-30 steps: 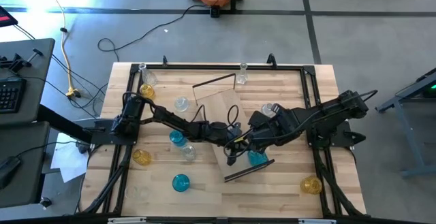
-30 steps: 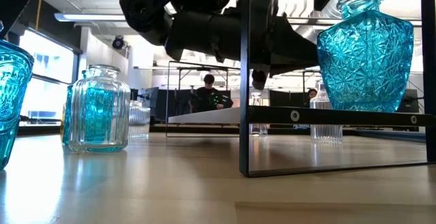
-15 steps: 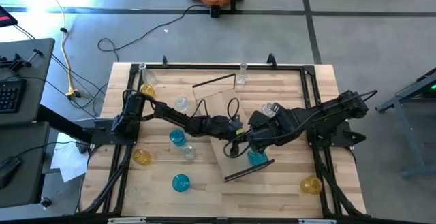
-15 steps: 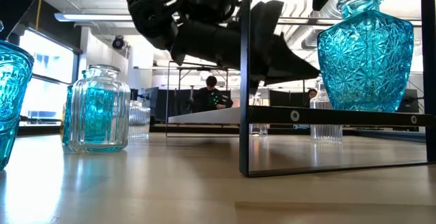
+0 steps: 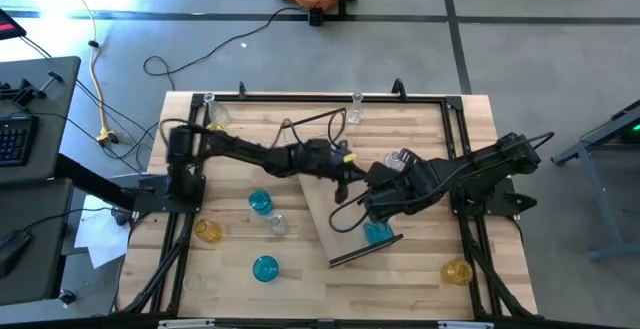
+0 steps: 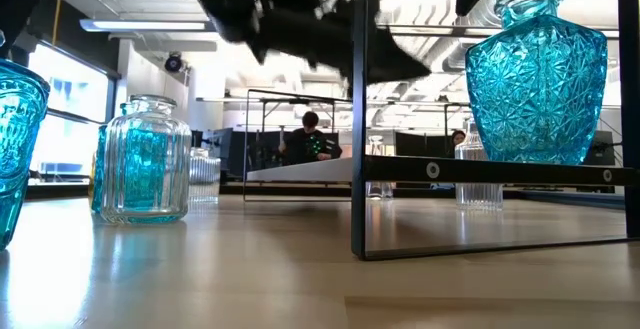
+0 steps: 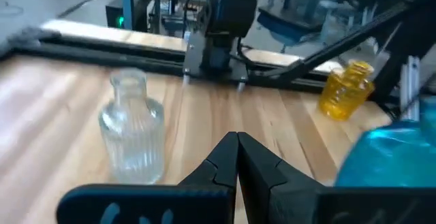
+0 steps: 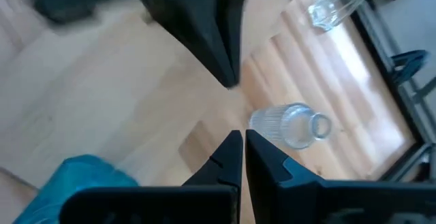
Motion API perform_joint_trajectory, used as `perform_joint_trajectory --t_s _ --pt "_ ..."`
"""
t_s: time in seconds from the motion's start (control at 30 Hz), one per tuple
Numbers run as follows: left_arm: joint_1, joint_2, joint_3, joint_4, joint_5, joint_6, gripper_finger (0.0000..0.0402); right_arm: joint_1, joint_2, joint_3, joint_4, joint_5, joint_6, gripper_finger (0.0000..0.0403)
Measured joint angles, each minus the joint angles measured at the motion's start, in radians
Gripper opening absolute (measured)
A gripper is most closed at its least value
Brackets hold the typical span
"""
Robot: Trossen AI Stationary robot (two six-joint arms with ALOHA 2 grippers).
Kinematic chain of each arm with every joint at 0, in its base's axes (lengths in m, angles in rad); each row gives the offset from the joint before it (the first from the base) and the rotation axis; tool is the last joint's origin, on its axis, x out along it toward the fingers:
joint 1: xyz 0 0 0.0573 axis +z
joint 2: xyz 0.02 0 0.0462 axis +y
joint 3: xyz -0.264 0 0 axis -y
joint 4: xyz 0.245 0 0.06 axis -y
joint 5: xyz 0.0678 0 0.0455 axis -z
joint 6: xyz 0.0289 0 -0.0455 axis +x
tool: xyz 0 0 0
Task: Sort vases onto shelf
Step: Put the transparent crystal vase on the shelf
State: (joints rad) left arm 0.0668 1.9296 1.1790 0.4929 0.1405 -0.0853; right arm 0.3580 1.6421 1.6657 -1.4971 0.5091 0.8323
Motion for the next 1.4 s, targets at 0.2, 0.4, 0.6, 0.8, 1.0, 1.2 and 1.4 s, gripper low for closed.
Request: perform_joint_trajectory --t_s 0.2,0.4,0.6,0.8,1.0,1.2,1.4 --pt "0.028 -0.236 0.001 -0.296 -0.003 0.115 0.0003 0.0 0.0 0.0 -0.066 0.086 0.022 0.0" --pt "0.076 -0.506 -0.038 -0.66 -0.141 0.183 0.0003 -0.001 0.0 0.0 -0.074 0.141 0.002 0.0" --pt "0.099 -0.789 -0.069 -0.944 -0.302 0.151 0.0003 -0.054 0.0 0.0 -0.073 0.185 -0.094 0.0" --pt "0.088 -1.054 -0.164 -1.026 -0.335 0.02 0.0003 -0.239 0.0 0.0 0.011 0.182 -0.33 0.0" --pt "0.082 -1.235 -0.292 -1.032 -0.328 -0.084 0.0003 -0.484 0.0 0.0 0.283 -0.049 -0.704 0.0" --pt "0.083 -1.321 -0.375 -1.062 -0.327 -0.148 0.0003 -0.709 0.0 0.014 0.381 -0.33 -0.974 0.0" --pt "0.083 -1.342 -0.412 -1.072 -0.327 -0.166 0.0003 -0.916 0.0 0.014 0.316 -0.604 -1.197 0.0"
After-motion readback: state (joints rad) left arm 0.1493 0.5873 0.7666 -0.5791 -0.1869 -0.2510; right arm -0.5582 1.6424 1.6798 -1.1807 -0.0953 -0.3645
